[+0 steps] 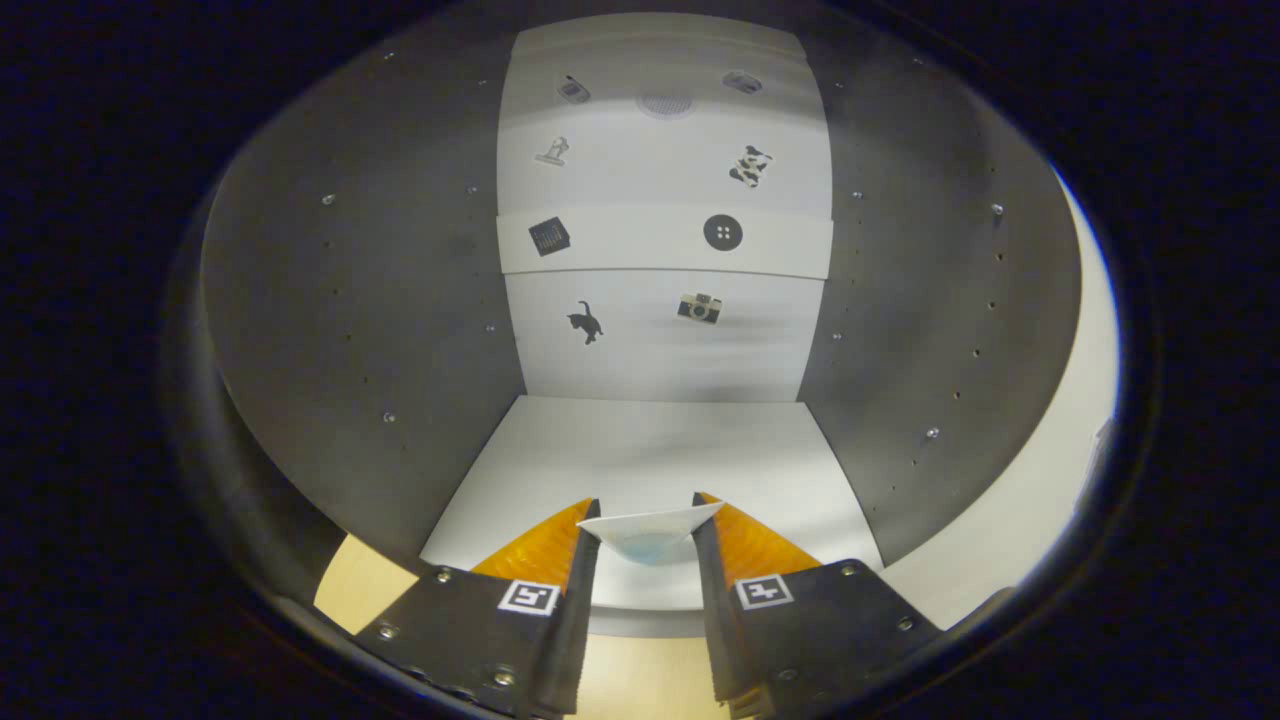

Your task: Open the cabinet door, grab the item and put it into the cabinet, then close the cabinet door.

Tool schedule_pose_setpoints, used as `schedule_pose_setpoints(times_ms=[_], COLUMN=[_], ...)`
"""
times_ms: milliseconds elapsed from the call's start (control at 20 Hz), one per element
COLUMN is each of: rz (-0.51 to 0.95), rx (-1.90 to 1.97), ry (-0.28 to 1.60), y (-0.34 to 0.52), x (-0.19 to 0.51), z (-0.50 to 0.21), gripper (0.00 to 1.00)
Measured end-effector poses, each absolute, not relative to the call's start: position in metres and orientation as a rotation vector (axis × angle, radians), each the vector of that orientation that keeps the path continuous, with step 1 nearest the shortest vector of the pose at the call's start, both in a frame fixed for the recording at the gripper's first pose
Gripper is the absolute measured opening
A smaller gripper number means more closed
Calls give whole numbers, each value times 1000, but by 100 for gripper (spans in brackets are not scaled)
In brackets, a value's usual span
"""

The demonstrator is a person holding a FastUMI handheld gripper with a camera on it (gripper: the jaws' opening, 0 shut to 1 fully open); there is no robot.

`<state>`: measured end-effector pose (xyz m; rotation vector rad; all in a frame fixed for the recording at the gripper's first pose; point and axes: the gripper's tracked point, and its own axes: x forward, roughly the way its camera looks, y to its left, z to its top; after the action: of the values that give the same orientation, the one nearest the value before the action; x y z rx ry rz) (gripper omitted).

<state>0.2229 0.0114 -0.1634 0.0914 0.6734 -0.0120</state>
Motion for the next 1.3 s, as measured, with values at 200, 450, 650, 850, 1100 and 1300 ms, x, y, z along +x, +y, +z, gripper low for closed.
schedule_pose_setpoints(times_ms=[200,450,650,850,1100,1300], rz=[-12,-23,-18,-24,-28,-35], rx=[95,130,112,67,59,40], ry=[682,693,708,669,649,616], y=[13,12,17,21,20,15], x=[235,246,252,255,255,248], z=[-164,-167,-176,-175,-171,-159], gripper=[55,55,56,57,82,100])
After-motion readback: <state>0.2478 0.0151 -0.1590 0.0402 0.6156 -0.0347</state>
